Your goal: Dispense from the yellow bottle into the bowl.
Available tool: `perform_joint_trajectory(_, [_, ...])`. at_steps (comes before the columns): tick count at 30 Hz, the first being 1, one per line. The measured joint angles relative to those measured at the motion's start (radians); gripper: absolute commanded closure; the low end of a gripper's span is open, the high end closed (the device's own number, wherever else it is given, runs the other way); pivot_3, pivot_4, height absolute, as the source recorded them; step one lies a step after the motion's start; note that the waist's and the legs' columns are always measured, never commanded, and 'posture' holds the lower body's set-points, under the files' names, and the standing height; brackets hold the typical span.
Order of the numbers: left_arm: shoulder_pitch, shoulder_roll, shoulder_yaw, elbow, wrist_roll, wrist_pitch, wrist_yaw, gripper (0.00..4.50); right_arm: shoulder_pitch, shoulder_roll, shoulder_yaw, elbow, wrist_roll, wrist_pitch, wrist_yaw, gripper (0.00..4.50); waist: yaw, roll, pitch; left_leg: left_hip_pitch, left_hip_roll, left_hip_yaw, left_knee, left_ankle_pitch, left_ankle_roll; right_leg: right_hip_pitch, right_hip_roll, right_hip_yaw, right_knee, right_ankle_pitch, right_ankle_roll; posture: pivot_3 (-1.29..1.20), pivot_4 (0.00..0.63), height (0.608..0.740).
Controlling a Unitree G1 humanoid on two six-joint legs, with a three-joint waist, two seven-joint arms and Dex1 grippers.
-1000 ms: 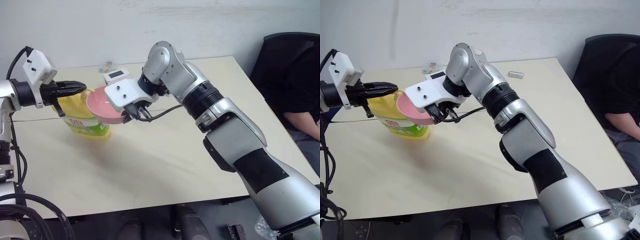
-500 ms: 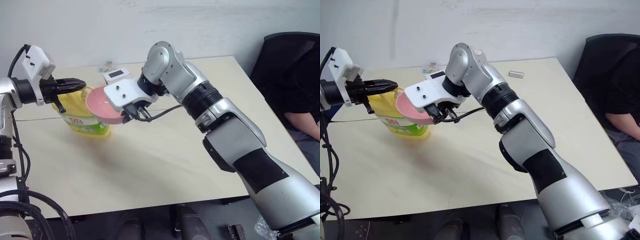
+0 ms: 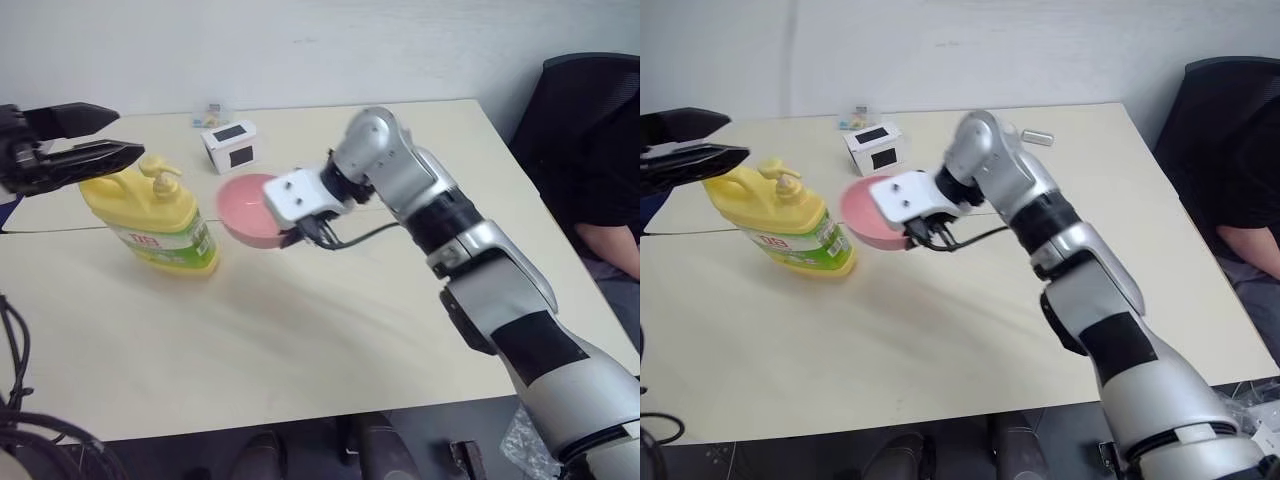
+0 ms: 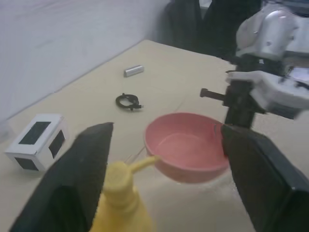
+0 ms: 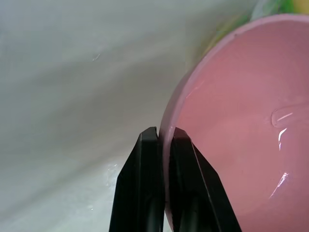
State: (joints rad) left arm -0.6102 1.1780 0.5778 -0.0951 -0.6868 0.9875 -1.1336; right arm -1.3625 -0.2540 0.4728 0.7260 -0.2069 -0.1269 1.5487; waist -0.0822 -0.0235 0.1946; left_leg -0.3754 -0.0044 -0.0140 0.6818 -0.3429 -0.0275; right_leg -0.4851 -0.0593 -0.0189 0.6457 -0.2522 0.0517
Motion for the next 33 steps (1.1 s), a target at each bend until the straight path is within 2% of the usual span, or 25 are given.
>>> perform_joint_trajectory(5, [0.355,0.037,0.303,-0.297,-0.082,0.204,-0.114,0.01,0.175,-0.116,0.019,-0.119,-0.017,0.001,-0.009,4.50,0.005,0.000,0.001,0.001,0.000,0.000,0.001,0.000,0.000,0.003,0.001,0.000,-0.002,0.000,0.001,0.00,0.150,0.740])
perform_joint_trajectory(7, [0.549,0.003,0.437,-0.423,-0.063,0.223,-0.160,0.01,0.235,-0.144,0.025,-0.175,-0.023,0.001,-0.021,4.50,0.002,0.002,0.002,0.006,0.000,0.002,0.000,0.000,0.001,0.005,0.001,0.002,-0.003,-0.001,0.000,0.00,0.150,0.740])
perform_joint_trajectory(10, [0.728,-0.064,0.547,-0.525,-0.032,0.210,-0.193,0.01,0.289,-0.159,0.029,-0.207,-0.033,-0.005,-0.060,4.50,0.002,0.002,0.002,0.010,0.000,0.001,0.000,0.000,0.003,0.007,0.002,0.002,0.000,0.000,-0.002,0.00,0.150,0.740])
perform_joint_trajectory(13, [0.848,-0.162,0.624,-0.591,-0.014,0.182,-0.187,0.01,0.349,-0.157,0.035,-0.202,-0.067,-0.042,-0.140,4.50,0.004,0.001,0.003,0.018,0.001,0.001,0.000,0.000,0.003,0.014,0.004,0.002,0.000,0.001,-0.005,0.00,0.150,0.740])
perform_joint_trajectory(15, [0.878,-0.201,0.646,-0.616,-0.022,0.170,-0.167,0.01,0.362,-0.130,0.042,-0.139,-0.089,-0.049,-0.197,4.50,0.004,0.000,0.005,0.025,0.004,0.000,0.000,0.000,0.003,0.025,0.008,0.002,-0.004,0.002,-0.008,0.00,0.150,0.740])
perform_joint_trajectory(17, [0.885,-0.219,0.669,-0.634,-0.039,0.164,-0.140,0.01,0.361,-0.103,0.042,-0.095,-0.097,-0.053,-0.244,4.50,0.004,0.000,0.005,0.027,0.007,0.000,0.000,0.001,0.002,0.027,0.013,0.004,-0.009,0.005,-0.010,0.00,0.150,0.740])
perform_joint_trajectory(21, [0.915,-0.247,0.682,-0.644,-0.072,0.155,-0.103,0.00,0.361,-0.088,0.042,-0.048,-0.103,-0.070,-0.271,3.44,0.007,0.000,0.005,0.027,0.009,-0.001,-0.002,0.001,0.001,0.026,0.014,0.004,-0.007,0.006,-0.011,0.00,0.150,0.740])
perform_joint_trajectory(25, [0.951,-0.265,0.689,-0.643,-0.100,0.130,-0.076,0.00,0.376,-0.093,0.029,-0.089,-0.063,-0.015,-0.220,2.09,0.009,0.000,0.005,0.024,0.012,-0.001,-0.002,-0.001,0.000,0.024,0.015,0.003,-0.009,0.006,-0.011,0.00,0.150,0.740])
perform_joint_trajectory(30, [0.972,-0.264,0.698,-0.606,-0.121,0.090,-0.048,0.00,0.406,-0.148,-0.040,-0.276,0.049,0.218,-0.136,0.30,0.012,0.001,0.005,0.024,0.013,0.000,-0.002,-0.001,0.000,0.023,0.015,0.002,-0.009,0.006,-0.011,0.00,0.150,0.740])
perform_joint_trajectory(31, [0.976,-0.263,0.700,-0.592,-0.122,0.081,-0.046,0.00,0.405,-0.175,-0.071,-0.326,0.082,0.289,-0.119,0.03,0.016,0.002,0.006,0.025,0.013,0.000,-0.002,-0.001,0.000,0.023,0.015,0.002,-0.009,0.006,-0.012,0.00,0.150,0.740])
perform_joint_trajectory(33, [0.989,-0.258,0.708,-0.555,-0.123,0.064,-0.047,0.00,0.403,-0.236,-0.143,-0.419,0.163,0.433,-0.083,0.03,0.027,0.002,0.006,0.025,0.013,0.000,-0.002,-0.001,0.000,0.023,0.016,0.001,-0.009,0.006,-0.012,0.00,0.150,0.740])
